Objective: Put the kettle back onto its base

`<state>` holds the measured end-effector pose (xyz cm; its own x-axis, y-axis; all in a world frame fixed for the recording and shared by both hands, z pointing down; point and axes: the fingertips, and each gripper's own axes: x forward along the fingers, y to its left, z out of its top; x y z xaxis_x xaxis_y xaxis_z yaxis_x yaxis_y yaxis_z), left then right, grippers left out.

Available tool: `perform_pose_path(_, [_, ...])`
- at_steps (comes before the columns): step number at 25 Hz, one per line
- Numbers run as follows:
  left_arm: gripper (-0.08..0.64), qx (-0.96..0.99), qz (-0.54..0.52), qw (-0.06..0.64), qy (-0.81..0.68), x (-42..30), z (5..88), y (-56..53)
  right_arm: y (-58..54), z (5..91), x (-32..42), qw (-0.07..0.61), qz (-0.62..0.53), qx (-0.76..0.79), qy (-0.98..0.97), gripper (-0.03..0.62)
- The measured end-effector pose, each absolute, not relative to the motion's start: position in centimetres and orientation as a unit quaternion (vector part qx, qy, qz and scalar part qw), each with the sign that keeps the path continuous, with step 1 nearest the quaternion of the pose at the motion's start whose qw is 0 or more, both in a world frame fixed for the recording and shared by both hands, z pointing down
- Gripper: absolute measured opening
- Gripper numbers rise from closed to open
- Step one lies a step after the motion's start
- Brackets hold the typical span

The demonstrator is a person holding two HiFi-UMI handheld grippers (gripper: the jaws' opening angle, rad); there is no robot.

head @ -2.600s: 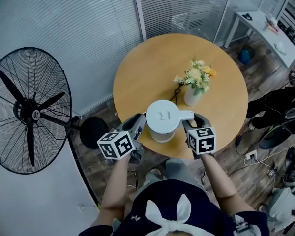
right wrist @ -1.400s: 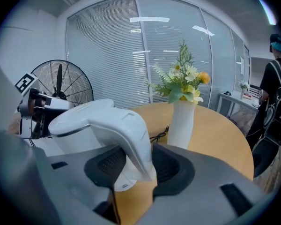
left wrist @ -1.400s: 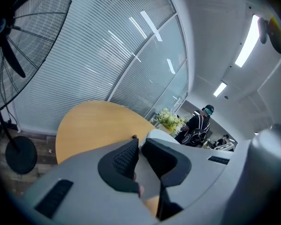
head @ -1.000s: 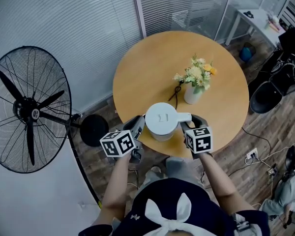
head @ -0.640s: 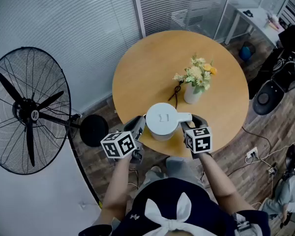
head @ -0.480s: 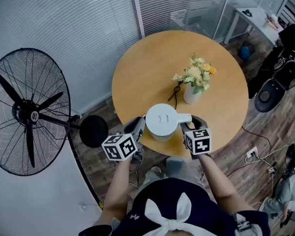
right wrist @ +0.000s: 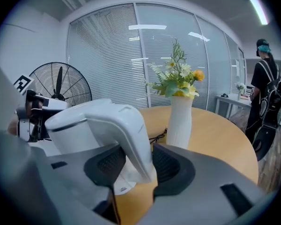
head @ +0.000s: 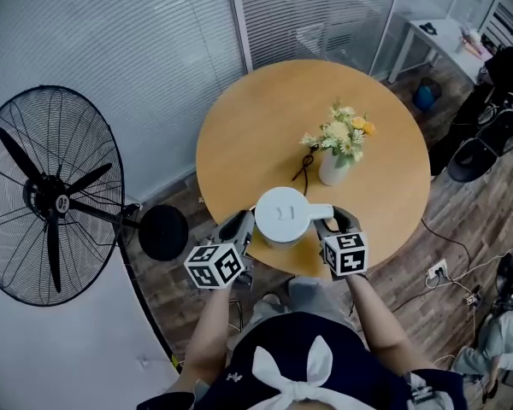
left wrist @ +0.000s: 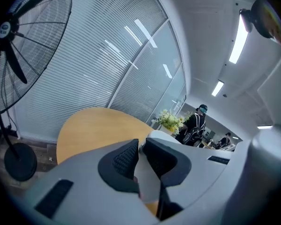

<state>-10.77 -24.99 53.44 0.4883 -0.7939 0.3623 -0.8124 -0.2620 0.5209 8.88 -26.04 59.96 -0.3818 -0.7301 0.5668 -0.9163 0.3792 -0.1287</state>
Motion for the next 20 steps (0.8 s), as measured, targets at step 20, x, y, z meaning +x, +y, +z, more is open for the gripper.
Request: perform_pose_path(20, [0.067,0.792,0.091,0.305,-0.521,-10.8,52.9,-24.5,-24.0,59.0,9.3,0.26,0.192,0.483,-0.814,0.209])
